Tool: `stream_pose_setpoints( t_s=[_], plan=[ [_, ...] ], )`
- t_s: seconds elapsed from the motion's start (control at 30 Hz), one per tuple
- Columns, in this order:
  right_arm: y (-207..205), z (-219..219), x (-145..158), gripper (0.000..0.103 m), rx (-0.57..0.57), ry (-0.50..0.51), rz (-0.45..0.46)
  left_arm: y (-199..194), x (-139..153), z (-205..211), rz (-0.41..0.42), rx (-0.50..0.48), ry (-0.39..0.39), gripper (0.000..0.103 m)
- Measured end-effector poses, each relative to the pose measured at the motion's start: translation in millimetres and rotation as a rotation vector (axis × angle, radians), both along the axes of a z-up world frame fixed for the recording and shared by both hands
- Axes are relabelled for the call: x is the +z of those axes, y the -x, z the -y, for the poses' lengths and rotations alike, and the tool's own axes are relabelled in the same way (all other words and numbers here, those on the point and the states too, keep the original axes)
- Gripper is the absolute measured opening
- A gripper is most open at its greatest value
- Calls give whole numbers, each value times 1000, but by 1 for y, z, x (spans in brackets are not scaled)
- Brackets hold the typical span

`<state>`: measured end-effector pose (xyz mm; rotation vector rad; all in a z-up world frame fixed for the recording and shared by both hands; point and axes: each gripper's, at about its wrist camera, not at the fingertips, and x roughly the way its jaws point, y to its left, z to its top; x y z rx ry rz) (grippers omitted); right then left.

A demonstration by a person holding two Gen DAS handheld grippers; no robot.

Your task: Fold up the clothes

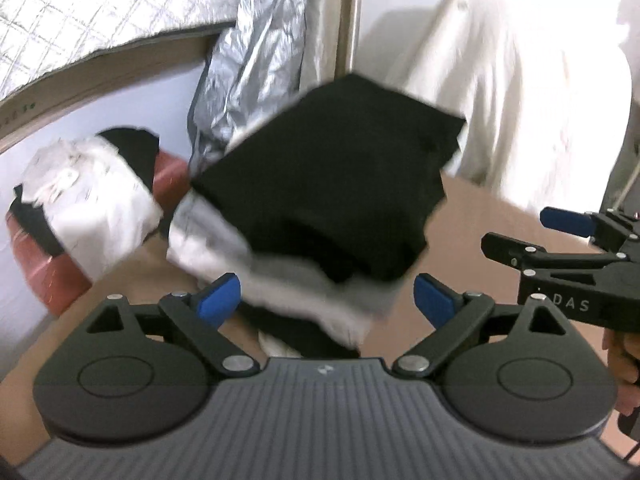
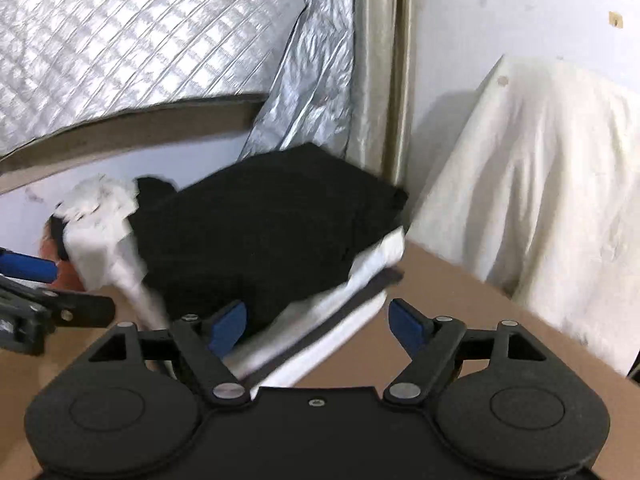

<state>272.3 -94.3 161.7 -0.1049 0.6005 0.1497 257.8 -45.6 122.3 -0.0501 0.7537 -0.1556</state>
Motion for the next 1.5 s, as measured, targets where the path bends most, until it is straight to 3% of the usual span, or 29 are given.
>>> stream_pose_setpoints(
  t_s=[0.43,0.7,0.8,1.0,1.1,1.27,1.5],
  plan=[
    [99,27,-26,85,-216,-58,-178,94,-9,16,-29,33,-41,95],
    [160,37,-20,89,-294,-143,-68,137,-11,29,-31,26,-39,98],
    [178,33,-29,89,-295,-150,-52,148,-12,31,-28,36,-38,103],
    [209,32,-56,91,-351,-220,-33,169,-28,29,-43,81,-75,103],
    [217,21,-70,91,-317,-189,-27,178,-36,28,-47,113,-85,103],
    [222,5,-67,91,-287,-132,9,190,-51,28,-63,159,-98,103],
    [236,2,-73,91,-302,-155,22,199,-60,32,-89,173,-110,103]
  ],
)
